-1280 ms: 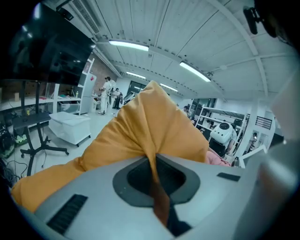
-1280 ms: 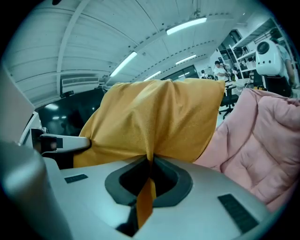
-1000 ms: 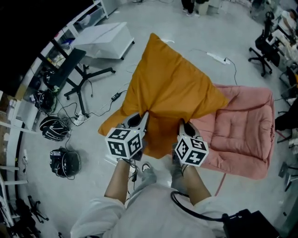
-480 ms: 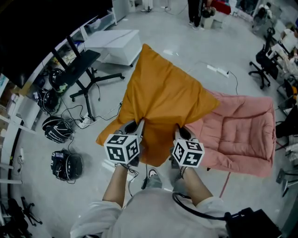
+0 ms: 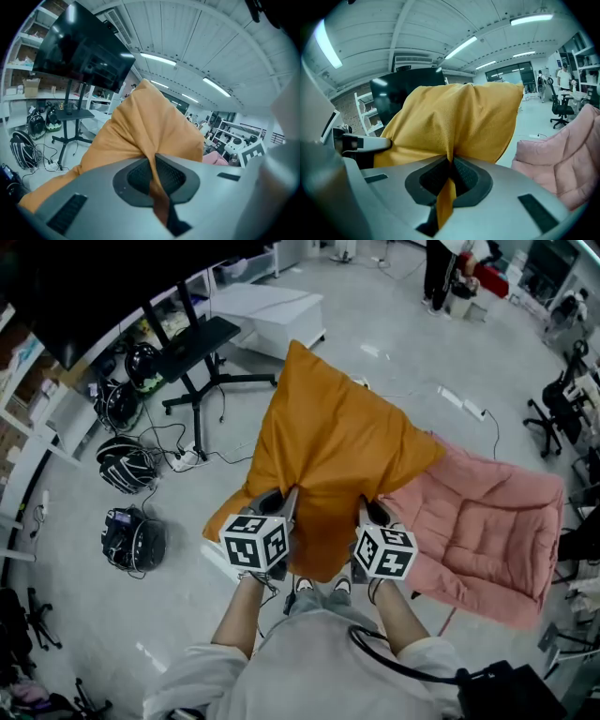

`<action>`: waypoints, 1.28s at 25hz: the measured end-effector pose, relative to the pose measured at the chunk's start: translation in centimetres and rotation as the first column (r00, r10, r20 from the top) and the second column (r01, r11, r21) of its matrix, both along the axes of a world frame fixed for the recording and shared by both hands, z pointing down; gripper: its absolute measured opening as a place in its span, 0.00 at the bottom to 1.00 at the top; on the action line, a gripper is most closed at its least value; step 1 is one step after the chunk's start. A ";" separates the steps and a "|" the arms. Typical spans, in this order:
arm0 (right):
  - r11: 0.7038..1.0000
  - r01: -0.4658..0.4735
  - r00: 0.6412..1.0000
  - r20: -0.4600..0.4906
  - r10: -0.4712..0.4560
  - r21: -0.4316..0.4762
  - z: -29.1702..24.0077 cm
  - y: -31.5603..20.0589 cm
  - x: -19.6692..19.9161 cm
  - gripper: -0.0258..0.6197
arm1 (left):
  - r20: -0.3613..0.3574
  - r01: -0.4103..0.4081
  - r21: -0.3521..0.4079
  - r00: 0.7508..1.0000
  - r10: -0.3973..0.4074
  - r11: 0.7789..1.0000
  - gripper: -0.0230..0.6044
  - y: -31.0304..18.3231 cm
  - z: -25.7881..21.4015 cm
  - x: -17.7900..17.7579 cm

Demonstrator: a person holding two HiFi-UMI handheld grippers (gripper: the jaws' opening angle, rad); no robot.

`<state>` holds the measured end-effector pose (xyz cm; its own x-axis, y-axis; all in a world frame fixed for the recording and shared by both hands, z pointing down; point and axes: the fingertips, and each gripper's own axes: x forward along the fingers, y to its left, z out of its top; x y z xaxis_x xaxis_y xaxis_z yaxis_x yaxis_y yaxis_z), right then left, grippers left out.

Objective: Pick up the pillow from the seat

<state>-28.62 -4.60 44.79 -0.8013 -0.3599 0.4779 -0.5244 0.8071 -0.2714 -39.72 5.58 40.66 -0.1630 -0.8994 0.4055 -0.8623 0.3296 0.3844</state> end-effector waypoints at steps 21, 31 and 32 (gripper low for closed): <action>0.988 0.156 0.987 0.029 -0.156 0.015 -1.4 0.1 -3.3 0.09 | 0.009 0.152 -0.026 0.988 -0.152 0.988 0.06 1.9 -1.3 -1.8; 0.985 0.165 0.984 0.060 -0.168 0.043 -2.2 -0.6 -3.0 0.09 | 0.003 0.178 -0.023 0.984 -0.177 0.984 0.06 1.5 -1.4 -1.3; 0.985 0.167 0.984 0.062 -0.170 0.044 -2.4 -0.7 -3.1 0.09 | 0.003 0.179 -0.022 0.984 -0.179 0.984 0.06 1.5 -1.4 -1.3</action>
<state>-31.70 -5.33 42.44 -0.8811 -0.2342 0.4109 -0.3621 0.8929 -0.2675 -40.98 7.07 39.22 -0.3212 -0.8463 0.4250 -0.7890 0.4874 0.3741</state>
